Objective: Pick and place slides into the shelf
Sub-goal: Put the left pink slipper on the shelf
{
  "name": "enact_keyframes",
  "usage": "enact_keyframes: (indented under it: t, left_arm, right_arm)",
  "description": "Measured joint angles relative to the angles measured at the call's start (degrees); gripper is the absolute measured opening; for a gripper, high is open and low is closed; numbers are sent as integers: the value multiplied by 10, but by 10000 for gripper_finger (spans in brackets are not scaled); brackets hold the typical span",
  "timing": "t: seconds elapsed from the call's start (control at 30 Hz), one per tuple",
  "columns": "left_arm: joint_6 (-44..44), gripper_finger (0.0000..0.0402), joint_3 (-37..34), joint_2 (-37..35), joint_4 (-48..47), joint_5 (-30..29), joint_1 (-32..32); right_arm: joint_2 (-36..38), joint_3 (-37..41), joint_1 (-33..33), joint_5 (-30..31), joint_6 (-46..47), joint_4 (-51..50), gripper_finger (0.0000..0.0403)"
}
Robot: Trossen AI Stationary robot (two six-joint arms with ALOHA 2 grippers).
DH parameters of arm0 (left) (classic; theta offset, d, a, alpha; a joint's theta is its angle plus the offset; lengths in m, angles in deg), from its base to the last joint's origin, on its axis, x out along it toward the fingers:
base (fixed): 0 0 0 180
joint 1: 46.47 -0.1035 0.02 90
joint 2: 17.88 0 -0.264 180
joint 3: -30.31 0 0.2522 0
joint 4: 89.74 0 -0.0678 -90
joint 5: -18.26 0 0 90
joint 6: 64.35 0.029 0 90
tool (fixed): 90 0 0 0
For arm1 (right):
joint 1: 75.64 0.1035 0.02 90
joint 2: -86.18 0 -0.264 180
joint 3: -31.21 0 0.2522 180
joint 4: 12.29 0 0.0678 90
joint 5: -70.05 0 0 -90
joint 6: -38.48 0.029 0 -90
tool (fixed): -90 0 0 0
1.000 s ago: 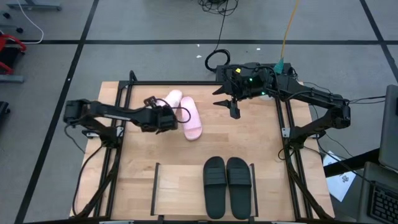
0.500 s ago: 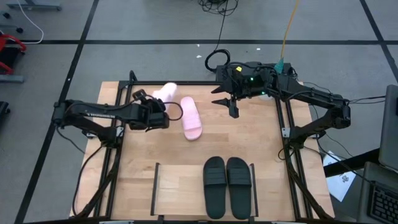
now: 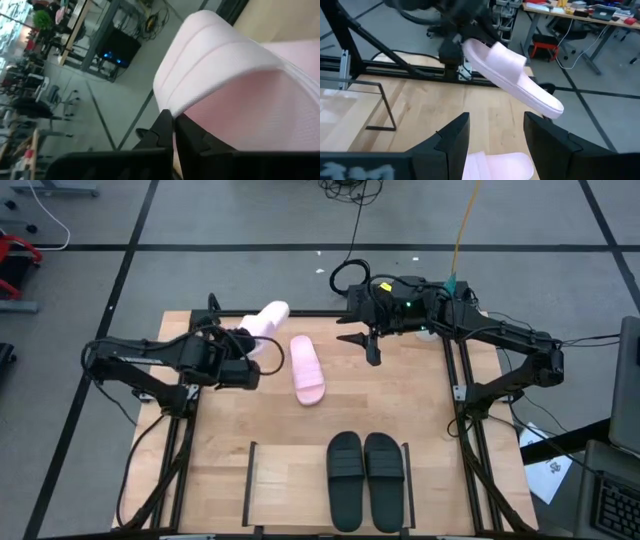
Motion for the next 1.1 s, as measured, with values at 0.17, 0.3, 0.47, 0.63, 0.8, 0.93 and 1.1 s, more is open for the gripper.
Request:
enact_keyframes:
  t: [0.17,0.3,0.47,0.63,0.8,0.93,1.1]
  left_arm:
    - [-22,0,74,50,-47,10,49]
    - [-17,0,117,87,-48,17,77]
    - [-22,0,159,106,-51,24,95]
    - [12,0,222,121,-50,-5,97]
    - [66,0,286,145,-51,-40,87]
    - [121,0,339,168,-50,-63,84]
    - [177,0,386,194,-49,-91,83]
  right_arm:
    - [0,0,-2,54,0,4,178]
    - [0,0,-3,139,-3,-1,178]
    - [3,0,-3,162,-11,-14,178]
    - [14,0,-3,162,-11,-13,178]
    - [31,0,-3,162,-6,-21,178]
    - [43,0,-3,162,-1,-26,178]
    - [56,0,-3,146,0,-34,178]
